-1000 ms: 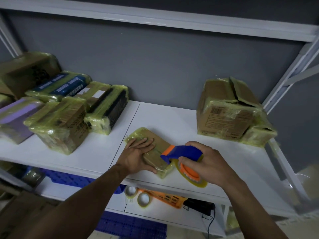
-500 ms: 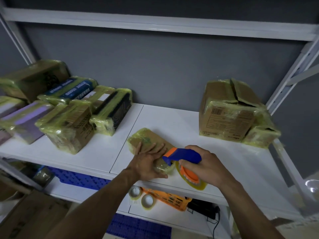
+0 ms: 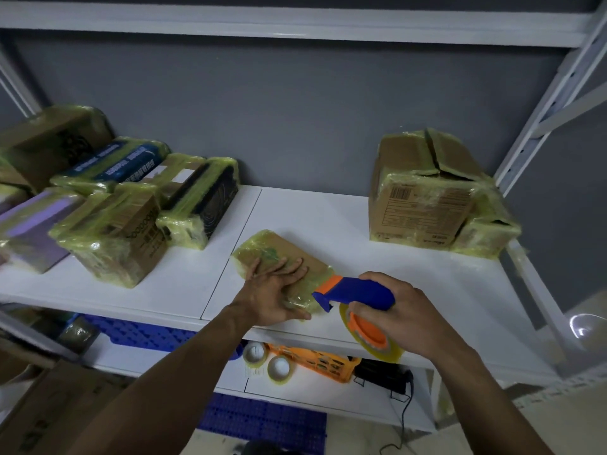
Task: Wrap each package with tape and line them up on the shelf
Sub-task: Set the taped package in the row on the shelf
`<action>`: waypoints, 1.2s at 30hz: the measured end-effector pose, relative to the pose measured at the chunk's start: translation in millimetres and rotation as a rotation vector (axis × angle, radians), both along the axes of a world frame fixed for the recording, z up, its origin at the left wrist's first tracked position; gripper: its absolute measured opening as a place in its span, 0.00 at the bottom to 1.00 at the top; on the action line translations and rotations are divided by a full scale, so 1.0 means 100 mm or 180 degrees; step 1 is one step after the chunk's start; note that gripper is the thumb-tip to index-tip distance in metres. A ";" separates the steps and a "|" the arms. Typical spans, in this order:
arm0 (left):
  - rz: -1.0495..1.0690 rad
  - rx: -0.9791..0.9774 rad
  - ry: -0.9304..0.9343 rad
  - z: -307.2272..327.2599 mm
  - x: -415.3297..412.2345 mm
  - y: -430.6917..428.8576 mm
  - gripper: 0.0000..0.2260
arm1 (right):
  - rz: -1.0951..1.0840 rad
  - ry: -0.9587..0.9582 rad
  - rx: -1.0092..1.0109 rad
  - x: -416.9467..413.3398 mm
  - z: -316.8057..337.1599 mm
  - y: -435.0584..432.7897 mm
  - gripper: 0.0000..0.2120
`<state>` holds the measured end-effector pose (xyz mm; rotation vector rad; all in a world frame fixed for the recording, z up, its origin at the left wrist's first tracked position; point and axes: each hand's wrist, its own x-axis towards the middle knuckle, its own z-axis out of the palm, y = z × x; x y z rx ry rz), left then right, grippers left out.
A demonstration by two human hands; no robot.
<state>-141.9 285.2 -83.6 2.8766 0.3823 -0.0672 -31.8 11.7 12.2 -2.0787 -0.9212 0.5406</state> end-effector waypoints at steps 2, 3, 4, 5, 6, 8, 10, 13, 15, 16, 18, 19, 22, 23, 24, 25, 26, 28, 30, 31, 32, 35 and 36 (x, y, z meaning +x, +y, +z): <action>0.0029 -0.0101 -0.0044 0.01 -0.01 0.00 0.49 | -0.0012 0.0056 0.0037 -0.03 -0.04 -0.02 0.21; 0.0026 -0.0097 -0.0033 0.03 -0.02 0.00 0.49 | -0.0014 0.0067 0.0035 -0.03 -0.06 -0.02 0.21; 0.0000 -0.0049 -0.0001 0.04 -0.03 -0.01 0.49 | -0.0024 0.0078 0.0028 -0.03 -0.07 -0.02 0.20; -0.0039 0.0022 0.0020 0.06 -0.04 -0.01 0.49 | -0.0033 0.0090 0.0011 -0.02 -0.09 -0.02 0.20; -0.0091 0.0084 0.0026 0.07 -0.04 -0.02 0.49 | -0.0030 0.0110 -0.0015 -0.01 -0.11 -0.02 0.20; -0.0257 0.0126 0.0028 0.10 -0.05 -0.06 0.46 | -0.0022 0.0174 -0.0070 0.01 -0.17 -0.01 0.21; -0.0421 0.0142 -0.0098 0.07 -0.07 -0.13 0.40 | -0.0039 0.0237 -0.0119 0.04 -0.22 -0.02 0.22; -0.0245 0.0083 -0.0130 0.07 -0.09 -0.21 0.37 | -0.0005 0.0344 -0.0296 0.08 -0.26 -0.01 0.26; -0.0221 0.0129 -0.0009 0.09 -0.09 -0.22 0.37 | 0.0128 0.0380 -0.0453 0.07 -0.26 0.04 0.28; -0.0259 0.0153 0.0027 0.09 -0.11 -0.22 0.37 | 0.0211 0.0392 -0.0510 0.04 -0.27 0.06 0.29; -0.0308 0.0129 0.0008 0.10 -0.14 -0.21 0.36 | 0.0343 0.0345 -0.0522 -0.04 -0.29 0.12 0.27; -0.0308 0.0120 -0.0011 0.10 -0.16 -0.21 0.36 | 0.0356 0.0278 -0.0492 -0.08 -0.31 0.14 0.24; -0.0305 0.0225 0.0008 0.10 -0.17 -0.21 0.35 | 0.0293 0.0155 -0.0376 -0.15 -0.35 0.13 0.18; -0.0302 0.0264 0.0020 0.11 -0.17 -0.20 0.34 | 0.0286 0.0157 -0.0356 -0.16 -0.35 0.11 0.17; -0.0300 0.0284 0.0032 0.12 -0.16 -0.19 0.34 | 0.0277 0.0174 -0.0336 -0.15 -0.35 0.08 0.16; -0.0296 0.0288 0.0038 0.12 -0.17 -0.19 0.34 | 0.0269 0.0195 -0.0327 -0.14 -0.35 0.04 0.15; -0.0295 0.0296 0.0027 0.12 -0.17 -0.19 0.34 | 0.0263 0.0210 -0.0326 -0.12 -0.34 0.01 0.15; -0.0292 0.0334 0.0012 0.11 -0.18 -0.19 0.33 | 0.0246 0.0219 -0.0343 -0.11 -0.31 -0.08 0.14; -0.0260 0.0337 0.0011 0.11 -0.18 -0.19 0.34 | 0.0238 0.0271 -0.0349 -0.10 -0.29 -0.16 0.13; -0.0246 0.0309 0.0010 0.11 -0.19 -0.19 0.34 | 0.0244 0.0297 -0.0366 -0.11 -0.29 -0.21 0.13; -0.0243 0.0282 0.0012 0.11 -0.19 -0.19 0.34 | 0.0265 0.0311 -0.0399 -0.10 -0.29 -0.26 0.15; -0.0222 0.0208 0.0022 0.13 -0.19 -0.20 0.34 | 0.0293 0.0334 -0.0488 -0.10 -0.30 -0.35 0.19; -0.0203 0.0189 0.0017 0.13 -0.19 -0.21 0.34 | 0.0305 0.0341 -0.0482 -0.11 -0.30 -0.36 0.18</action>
